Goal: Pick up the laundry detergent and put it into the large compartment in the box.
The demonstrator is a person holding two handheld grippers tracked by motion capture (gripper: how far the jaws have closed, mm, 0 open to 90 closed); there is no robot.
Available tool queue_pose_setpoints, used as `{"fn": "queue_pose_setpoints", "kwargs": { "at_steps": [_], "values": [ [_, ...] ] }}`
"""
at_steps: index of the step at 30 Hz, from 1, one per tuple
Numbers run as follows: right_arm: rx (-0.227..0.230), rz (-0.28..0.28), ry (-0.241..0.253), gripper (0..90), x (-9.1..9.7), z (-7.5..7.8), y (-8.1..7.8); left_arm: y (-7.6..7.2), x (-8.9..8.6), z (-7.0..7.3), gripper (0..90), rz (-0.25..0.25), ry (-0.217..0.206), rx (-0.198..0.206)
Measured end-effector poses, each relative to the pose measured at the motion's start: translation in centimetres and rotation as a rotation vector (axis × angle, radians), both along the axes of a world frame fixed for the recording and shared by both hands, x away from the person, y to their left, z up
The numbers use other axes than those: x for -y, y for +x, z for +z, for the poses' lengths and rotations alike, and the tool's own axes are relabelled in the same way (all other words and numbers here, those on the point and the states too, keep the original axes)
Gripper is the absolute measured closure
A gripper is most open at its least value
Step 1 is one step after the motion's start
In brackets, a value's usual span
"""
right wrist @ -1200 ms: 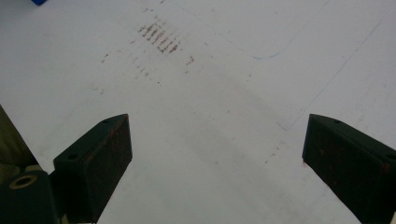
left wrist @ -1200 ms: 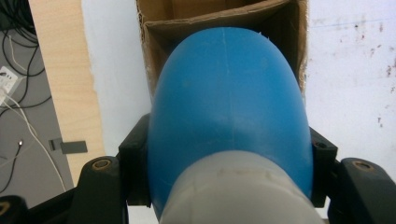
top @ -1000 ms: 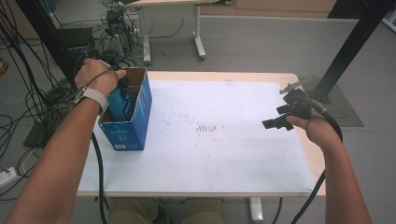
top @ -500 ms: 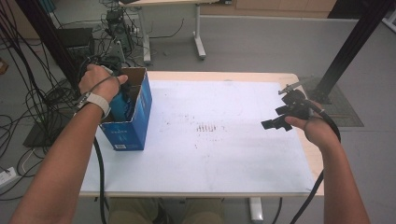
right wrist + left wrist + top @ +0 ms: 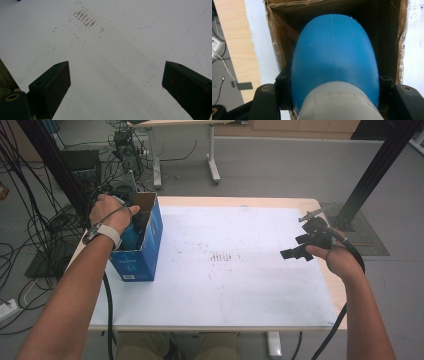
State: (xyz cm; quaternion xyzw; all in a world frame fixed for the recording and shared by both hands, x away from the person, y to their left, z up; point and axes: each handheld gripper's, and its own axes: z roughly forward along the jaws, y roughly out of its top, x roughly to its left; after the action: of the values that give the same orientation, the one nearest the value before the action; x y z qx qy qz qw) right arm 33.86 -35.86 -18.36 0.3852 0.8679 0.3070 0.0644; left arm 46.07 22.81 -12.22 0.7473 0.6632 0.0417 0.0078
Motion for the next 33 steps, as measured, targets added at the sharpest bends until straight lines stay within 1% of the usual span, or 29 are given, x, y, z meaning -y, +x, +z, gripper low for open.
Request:
{"fn": "queue_pose_setpoints", "kwargs": {
  "at_steps": [2,6,9,11,12,21,26,28,33],
  "values": [
    [-0.002,0.0,-0.001,8.1,-0.1,0.0,0.0,-0.1,0.0,-0.1,37.8,-0.004,-0.002,0.007],
    [-0.002,0.0,0.0,8.1,-0.1,-0.1,0.0,0.0,-0.1,-0.4,37.8,0.0,-0.004,0.004],
    [-0.002,-0.001,0.001,8.1,0.0,-0.2,0.0,0.0,0.1,-0.6,37.8,-0.01,0.007,0.001],
    [-0.003,-0.002,0.0,8.1,0.0,-0.2,0.0,-0.1,0.3,-0.7,37.8,-0.013,0.01,0.009],
    [-0.003,-0.001,0.0,8.1,0.0,-0.2,-0.1,0.0,0.3,-0.7,37.7,-0.015,0.011,0.006],
    [-0.004,-0.002,0.002,8.1,0.1,-0.3,-0.1,-0.1,0.3,-1.3,37.7,-0.02,0.005,0.009],
    [-0.004,-0.002,0.003,8.1,0.1,-0.2,-0.1,0.1,0.5,-1.7,37.8,-0.024,0.012,-0.005],
    [-0.003,-0.003,0.002,8.1,0.1,-0.2,-0.1,0.0,0.5,-1.8,37.7,-0.023,0.012,0.0],
    [-0.006,-0.003,0.004,8.1,0.0,-0.3,0.0,0.1,0.5,-2.2,37.7,-0.026,0.014,-0.008]
  ]
}}
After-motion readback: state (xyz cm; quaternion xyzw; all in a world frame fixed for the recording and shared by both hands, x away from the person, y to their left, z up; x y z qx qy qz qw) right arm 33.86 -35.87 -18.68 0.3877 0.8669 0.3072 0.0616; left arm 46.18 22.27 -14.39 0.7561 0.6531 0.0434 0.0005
